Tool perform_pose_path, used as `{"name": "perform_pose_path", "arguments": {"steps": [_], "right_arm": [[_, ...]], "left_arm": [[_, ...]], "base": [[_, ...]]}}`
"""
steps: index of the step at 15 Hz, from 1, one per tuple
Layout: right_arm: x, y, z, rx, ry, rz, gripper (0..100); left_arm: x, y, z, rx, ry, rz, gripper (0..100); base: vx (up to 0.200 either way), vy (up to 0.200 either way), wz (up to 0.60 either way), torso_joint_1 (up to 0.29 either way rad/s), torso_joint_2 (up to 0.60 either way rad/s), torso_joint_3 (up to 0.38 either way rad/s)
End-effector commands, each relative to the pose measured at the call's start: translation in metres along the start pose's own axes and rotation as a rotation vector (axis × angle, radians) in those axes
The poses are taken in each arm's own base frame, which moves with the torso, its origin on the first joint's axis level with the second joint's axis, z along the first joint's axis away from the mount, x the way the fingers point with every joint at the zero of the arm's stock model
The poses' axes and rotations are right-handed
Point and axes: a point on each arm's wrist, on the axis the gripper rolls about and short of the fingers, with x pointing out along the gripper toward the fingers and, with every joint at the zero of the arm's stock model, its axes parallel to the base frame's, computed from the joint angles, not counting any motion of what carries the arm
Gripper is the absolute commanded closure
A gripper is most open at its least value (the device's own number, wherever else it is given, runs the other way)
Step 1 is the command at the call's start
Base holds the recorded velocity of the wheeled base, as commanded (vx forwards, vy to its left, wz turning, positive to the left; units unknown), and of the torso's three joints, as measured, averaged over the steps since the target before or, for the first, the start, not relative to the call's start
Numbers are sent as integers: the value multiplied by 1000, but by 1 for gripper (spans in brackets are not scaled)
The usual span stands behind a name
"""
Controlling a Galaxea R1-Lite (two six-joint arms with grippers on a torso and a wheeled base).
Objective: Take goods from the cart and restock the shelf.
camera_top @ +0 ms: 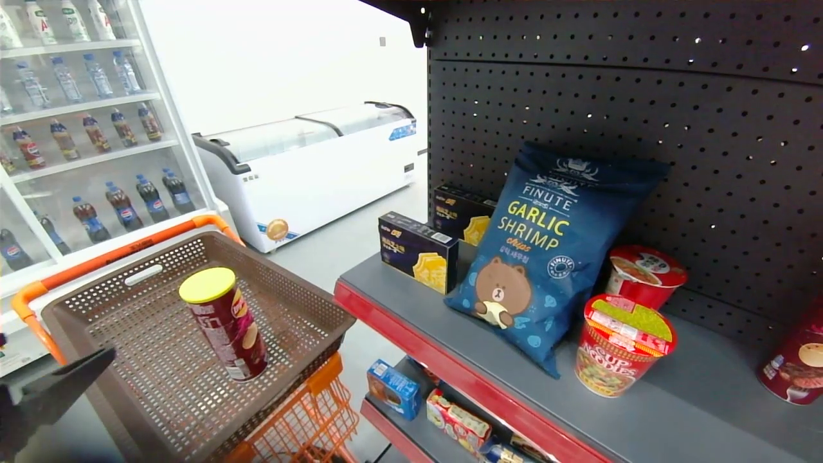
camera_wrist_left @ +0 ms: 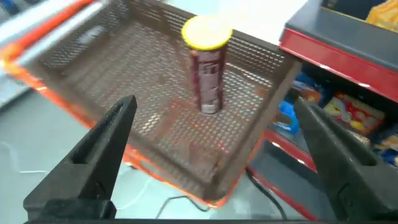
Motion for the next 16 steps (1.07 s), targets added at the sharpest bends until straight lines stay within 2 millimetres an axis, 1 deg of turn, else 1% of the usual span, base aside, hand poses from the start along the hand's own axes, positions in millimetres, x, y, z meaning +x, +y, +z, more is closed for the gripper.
{"name": "perform_pose_path", "arguments": {"steps": [1, 2, 3, 6, 9, 11, 12, 13, 15, 16], "right_arm": [[0, 0, 0, 0, -1, 0, 0], [0, 0, 0, 0, -1, -1, 0], [0, 0, 0, 0, -1, -1, 0], [0, 0, 0, 0, -1, 0, 0], [0, 0, 0, 0, -1, 0, 0], [0, 0, 0, 0, -1, 0, 0], [0, 0, 0, 0, -1, 0, 0], [0, 0, 0, 0, -1, 0, 0], [0, 0, 0, 0, -1, 0, 0], [0, 0, 0, 0, -1, -1, 0]], "left_arm": [[65, 0, 0, -27, 152, -58, 0], [97, 11, -13, 9, 262, -68, 0], [112, 11, -19, 27, 299, -87, 0], [148, 13, -29, 34, 268, -51, 0], [168, 13, -42, 28, 293, -58, 0], [178, 11, -53, 28, 296, -63, 0], [178, 11, -53, 28, 296, -63, 0], [191, 11, -61, 31, 279, -65, 0], [206, 8, -69, 40, 258, -65, 0], [209, 8, -73, 36, 246, -62, 0]], "base": [[0, 0, 0, 0, 0, 0], [0, 0, 0, 0, 0, 0], [0, 0, 0, 0, 0, 0], [0, 0, 0, 0, 0, 0], [0, 0, 0, 0, 0, 0], [0, 0, 0, 0, 0, 0], [0, 0, 0, 0, 0, 0], [0, 0, 0, 0, 0, 0], [0, 0, 0, 0, 0, 0], [0, 0, 0, 0, 0, 0]]}}
